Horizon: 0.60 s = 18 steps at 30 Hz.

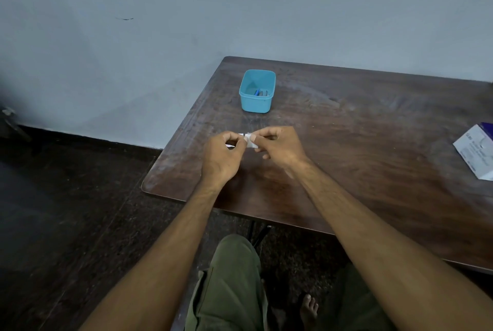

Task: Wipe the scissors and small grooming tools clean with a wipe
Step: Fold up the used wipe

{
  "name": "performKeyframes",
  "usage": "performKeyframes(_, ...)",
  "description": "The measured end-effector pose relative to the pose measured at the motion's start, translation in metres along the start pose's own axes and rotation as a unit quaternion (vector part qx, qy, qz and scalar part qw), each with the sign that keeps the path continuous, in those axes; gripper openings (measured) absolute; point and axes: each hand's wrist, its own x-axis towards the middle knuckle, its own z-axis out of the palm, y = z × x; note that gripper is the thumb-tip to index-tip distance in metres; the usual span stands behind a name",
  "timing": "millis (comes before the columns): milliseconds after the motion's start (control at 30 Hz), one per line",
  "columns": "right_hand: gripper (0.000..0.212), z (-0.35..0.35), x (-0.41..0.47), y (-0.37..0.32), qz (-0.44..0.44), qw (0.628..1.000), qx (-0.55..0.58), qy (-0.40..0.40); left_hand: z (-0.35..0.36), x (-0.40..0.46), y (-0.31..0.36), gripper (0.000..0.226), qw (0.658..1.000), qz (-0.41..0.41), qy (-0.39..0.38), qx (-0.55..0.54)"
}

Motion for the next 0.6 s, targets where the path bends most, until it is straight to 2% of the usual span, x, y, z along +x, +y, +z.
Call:
performKeyframes(167, 0.010, 0.004, 0.008, 0.001, 0.008, 1.000, 0.000, -0.003, -0.002, 0.006, -0.008, 0.008, 1.000, -0.025, -0.004, -0.008)
performKeyframes(267, 0.012, 0.009, 0.016, -0.002, 0.013, 1.000, -0.015, 0.010, -0.005, 0.012, -0.013, 0.010, 0.998, -0.054, 0.023, 0.000)
performKeyframes(367, 0.007, 0.011, 0.027, -0.003, 0.036, 0.999, -0.012, 0.025, -0.014, 0.023, -0.020, 0.013, 0.993, -0.081, 0.060, 0.065)
performKeyframes(500, 0.002, 0.020, 0.038, -0.003, 0.057, 0.998, -0.023, 0.024, -0.018, 0.037, -0.023, 0.026, 0.983, -0.097, 0.010, 0.158)
performKeyframes(600, 0.003, 0.033, 0.044, -0.001, 0.051, 0.998, -0.030, 0.023, -0.014, 0.044, -0.018, 0.023, 0.977, -0.097, -0.029, 0.190)
